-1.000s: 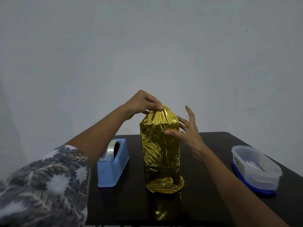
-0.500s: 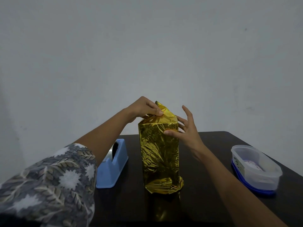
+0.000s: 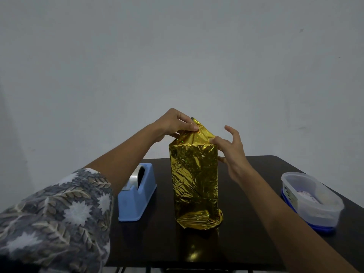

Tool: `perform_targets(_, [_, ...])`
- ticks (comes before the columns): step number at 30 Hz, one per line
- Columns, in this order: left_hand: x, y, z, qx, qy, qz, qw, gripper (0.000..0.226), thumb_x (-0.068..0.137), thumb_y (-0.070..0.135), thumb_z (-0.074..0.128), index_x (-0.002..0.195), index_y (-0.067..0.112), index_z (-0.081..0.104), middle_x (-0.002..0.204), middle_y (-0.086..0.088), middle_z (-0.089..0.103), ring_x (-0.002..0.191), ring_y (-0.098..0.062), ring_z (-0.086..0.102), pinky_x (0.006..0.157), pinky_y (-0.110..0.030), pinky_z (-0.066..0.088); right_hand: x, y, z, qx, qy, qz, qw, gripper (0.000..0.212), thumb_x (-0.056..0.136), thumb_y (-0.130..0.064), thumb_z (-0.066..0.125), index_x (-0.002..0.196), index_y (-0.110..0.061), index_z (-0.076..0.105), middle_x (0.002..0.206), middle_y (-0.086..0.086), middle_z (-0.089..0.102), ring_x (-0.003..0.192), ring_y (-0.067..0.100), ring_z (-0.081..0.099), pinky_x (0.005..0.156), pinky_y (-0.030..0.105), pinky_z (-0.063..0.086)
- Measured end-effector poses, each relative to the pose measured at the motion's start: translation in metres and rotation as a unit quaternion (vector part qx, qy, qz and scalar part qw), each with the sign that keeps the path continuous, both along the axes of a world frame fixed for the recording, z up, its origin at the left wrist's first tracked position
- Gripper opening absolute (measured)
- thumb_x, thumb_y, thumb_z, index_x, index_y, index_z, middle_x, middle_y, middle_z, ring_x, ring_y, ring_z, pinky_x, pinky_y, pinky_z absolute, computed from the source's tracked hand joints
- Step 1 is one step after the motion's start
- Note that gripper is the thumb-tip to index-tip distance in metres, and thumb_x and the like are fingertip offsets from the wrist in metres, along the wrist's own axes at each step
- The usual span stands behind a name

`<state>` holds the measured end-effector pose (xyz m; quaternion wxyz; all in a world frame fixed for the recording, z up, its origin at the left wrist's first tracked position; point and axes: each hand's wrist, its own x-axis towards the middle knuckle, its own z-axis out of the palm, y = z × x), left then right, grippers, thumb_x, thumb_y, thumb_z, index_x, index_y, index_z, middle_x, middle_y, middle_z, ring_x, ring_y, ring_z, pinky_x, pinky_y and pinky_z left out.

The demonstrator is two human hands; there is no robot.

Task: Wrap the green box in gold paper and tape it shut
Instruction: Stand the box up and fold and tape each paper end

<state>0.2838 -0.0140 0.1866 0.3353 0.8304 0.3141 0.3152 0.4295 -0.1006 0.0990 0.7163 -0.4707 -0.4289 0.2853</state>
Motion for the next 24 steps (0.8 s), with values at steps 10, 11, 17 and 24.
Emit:
perform_targets(10, [0.005, 0.002, -0.009, -0.004, 0.008, 0.012, 1.000, 0.019, 0.078, 0.018, 0.074, 0.096, 0.012, 0.073, 0.097, -0.003, 0.067, 0.090, -0.014, 0.058, 0.065, -0.022, 0.047, 0.000, 0.000, -0.002, -0.006, 0.003, -0.003, 1.000, 0.060, 0.087, -0.012, 0.061, 0.137, -0.031, 0.034, 0.120, 0.012, 0.054, 0.117, 0.025, 0.050, 0.100, 0.046, 0.041])
perform_targets(11, [0.006, 0.002, -0.010, -0.003, 0.009, 0.013, 1.000, 0.019, 0.077, 0.018, 0.075, 0.096, 0.013, 0.073, 0.098, -0.004, 0.067, 0.092, -0.015, 0.058, 0.066, -0.022, 0.047, 0.001, 0.001, -0.002, -0.005, 0.003, -0.002, 1.000, 0.059, 0.087, -0.012, 0.061, 0.137, -0.031, 0.034, 0.120, 0.012, 0.055, 0.116, 0.025, 0.050, 0.099, 0.045, 0.042])
perform_targets(17, [0.010, 0.003, -0.017, 0.025, 0.000, 0.013, 1.000, 0.019, 0.077, 0.014, 0.075, 0.096, 0.010, 0.075, 0.076, 0.003, 0.069, 0.080, -0.011, 0.062, 0.075, -0.024, 0.049, 0.003, 0.003, -0.004, -0.001, 0.002, -0.002, 1.000, 0.057, 0.086, -0.013, 0.061, 0.134, -0.032, 0.037, 0.121, 0.017, 0.057, 0.114, 0.025, 0.052, 0.095, 0.041, 0.042])
perform_targets(24, [0.015, 0.004, -0.026, 0.046, -0.002, 0.092, 0.995, 0.054, 0.069, 0.025, 0.082, 0.119, 0.014, 0.064, 0.116, -0.008, 0.062, 0.110, -0.024, 0.057, 0.097, -0.040, 0.046, 0.005, 0.004, -0.005, -0.006, 0.012, 0.000, 1.000, 0.053, 0.087, -0.012, 0.059, 0.133, -0.031, 0.038, 0.117, 0.014, 0.058, 0.113, 0.023, 0.053, 0.091, 0.038, 0.043])
